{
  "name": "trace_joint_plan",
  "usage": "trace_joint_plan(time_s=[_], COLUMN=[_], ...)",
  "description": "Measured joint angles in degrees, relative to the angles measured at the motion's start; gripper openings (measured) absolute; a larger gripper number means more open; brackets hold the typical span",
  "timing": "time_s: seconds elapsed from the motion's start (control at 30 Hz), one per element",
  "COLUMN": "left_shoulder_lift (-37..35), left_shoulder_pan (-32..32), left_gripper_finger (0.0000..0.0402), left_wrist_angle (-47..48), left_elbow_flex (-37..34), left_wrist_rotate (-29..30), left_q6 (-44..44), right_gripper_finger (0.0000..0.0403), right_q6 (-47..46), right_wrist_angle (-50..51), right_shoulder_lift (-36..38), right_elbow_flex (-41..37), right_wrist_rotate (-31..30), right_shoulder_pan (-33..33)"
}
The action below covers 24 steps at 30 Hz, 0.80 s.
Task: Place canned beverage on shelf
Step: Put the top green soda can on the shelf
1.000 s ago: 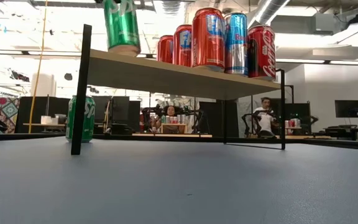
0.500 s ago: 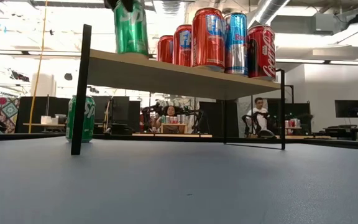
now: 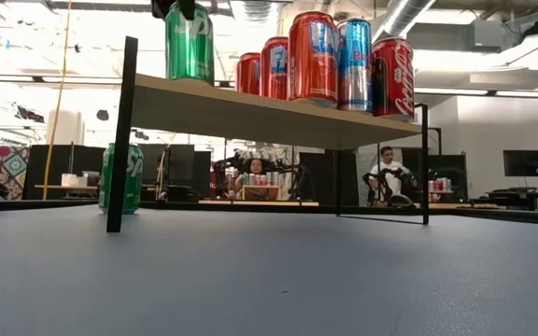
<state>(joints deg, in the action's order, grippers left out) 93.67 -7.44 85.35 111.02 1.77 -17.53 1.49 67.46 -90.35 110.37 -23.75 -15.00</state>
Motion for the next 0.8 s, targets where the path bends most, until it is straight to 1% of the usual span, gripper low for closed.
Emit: trace_joint_plan(time_s=[0.17,0.6,0.8], left_shoulder_lift=[0.06,0.06,0.17], left_shoulder_pan=[-0.63,-7.31,-9.51], left_gripper_finger=[0.0286,0.0287,0.0287], left_wrist_angle=[0.23,0.82,-1.65], left_elbow_flex=[-0.02,-0.02,-1.81], left_wrist_rotate=[2.14,1.67,0.65], left_q6=[1.40,5.64,7.46], right_gripper_finger=[0.0273,0.0273,0.0273], right_q6=[-0.01,-0.12,-0.10], right_wrist_angle=[-0.17,-0.17,-0.15], right_shoulder_lift=[0.00,0.02,0.02], right_elbow_flex=[0.00,0.00,0.00], right_wrist_rotate=[0.00,-0.02,-0.02], right_shoulder_pan=[0.00,0.00,0.00])
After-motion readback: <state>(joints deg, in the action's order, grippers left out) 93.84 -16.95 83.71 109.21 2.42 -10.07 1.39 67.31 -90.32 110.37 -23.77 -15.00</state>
